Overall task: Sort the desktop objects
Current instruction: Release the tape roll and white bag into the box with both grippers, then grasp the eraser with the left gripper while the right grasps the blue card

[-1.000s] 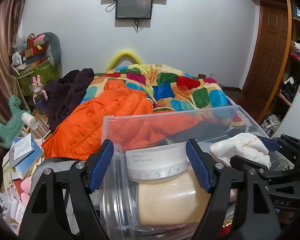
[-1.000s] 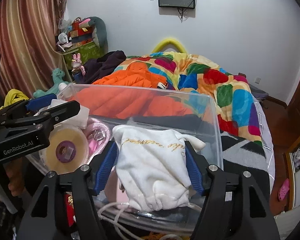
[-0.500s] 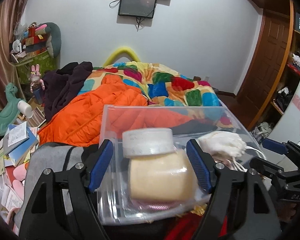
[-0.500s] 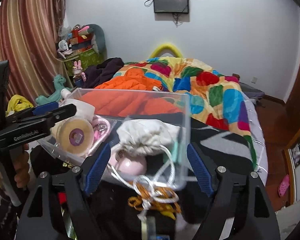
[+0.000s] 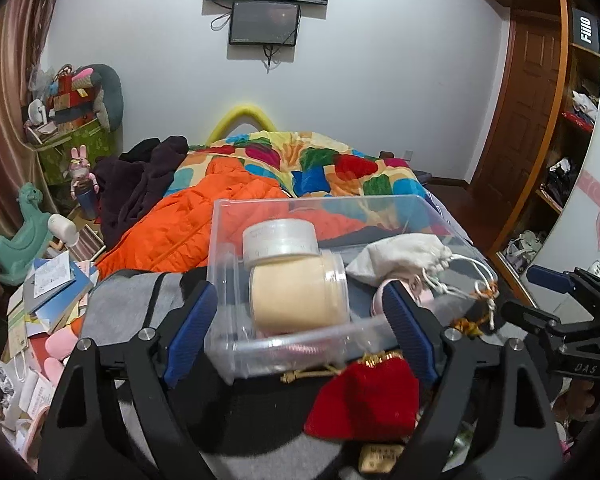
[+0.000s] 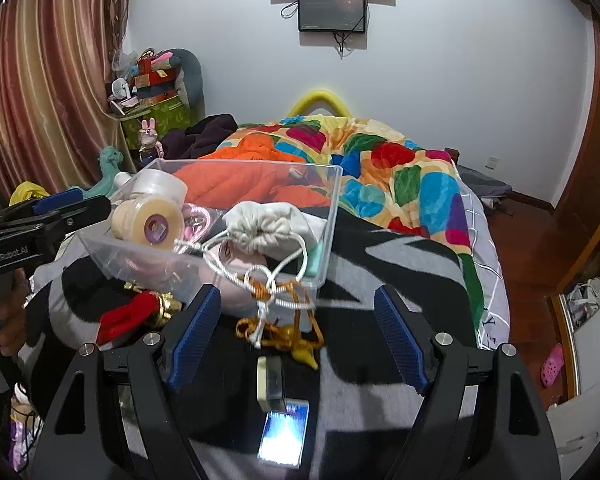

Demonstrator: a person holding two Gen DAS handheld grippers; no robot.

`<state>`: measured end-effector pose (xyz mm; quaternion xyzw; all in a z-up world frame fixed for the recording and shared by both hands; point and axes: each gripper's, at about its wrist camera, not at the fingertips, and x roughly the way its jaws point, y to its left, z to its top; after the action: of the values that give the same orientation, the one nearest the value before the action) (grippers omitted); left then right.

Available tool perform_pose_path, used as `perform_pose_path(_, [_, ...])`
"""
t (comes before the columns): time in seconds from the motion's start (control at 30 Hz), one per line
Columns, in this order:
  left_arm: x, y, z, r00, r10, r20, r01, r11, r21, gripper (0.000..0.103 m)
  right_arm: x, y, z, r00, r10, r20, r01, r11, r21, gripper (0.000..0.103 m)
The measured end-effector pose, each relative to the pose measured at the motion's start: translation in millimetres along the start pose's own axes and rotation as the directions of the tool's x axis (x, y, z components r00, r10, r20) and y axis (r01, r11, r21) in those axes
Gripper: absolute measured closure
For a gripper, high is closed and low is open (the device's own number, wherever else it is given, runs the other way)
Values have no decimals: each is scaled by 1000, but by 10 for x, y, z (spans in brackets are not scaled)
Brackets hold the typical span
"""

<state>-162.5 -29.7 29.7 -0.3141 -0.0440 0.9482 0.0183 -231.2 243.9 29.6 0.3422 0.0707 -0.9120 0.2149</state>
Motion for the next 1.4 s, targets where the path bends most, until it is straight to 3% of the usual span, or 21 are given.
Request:
perform_pose_path(0.17, [-157,-28,-154,1000,16,0,-16,1000,18,13,-156,-53,-97,1000,-11,23,11,1000,20,22])
perform_pose_path(0.5, [-260,-60,-674,995,47,-88,-41,997,63,13,-198,-83,-413,997,-70,17,70,997,16,22])
perform_pose_path(0.8, [-258,-251,-977,983,-54,-174,67,995,70,8,-141,-52,-759,997,-70,-25,70,997,10,22])
perform_pose_path(0.97, [-131,-448,-1086,984,-7,-178,38,985,171,8,-39,29,-872,993,-113,-37,111,993,-44,22])
perform_pose_path(1.07, [8,-491,-1109,978,12,-208,27,983,183,8,30,35,-909,993,-109,-40,107,993,-40,22])
perform_pose_path(1.17, [84,-507,-1112,977,2,-215,35,985,169,8,42,18,-924,996,-85,-17,84,996,-26,28])
perform_pose_path(1.27, [131,-528,-1097,979,8,-205,27,986,166,8,85,15,-927,998,-46,-41,45,999,-30,52])
perform_pose_path(1.4, [155,-514,-1103,982,6,-189,23,988,150,11,84,50,-931,999,-5,-44,3,999,-35,70])
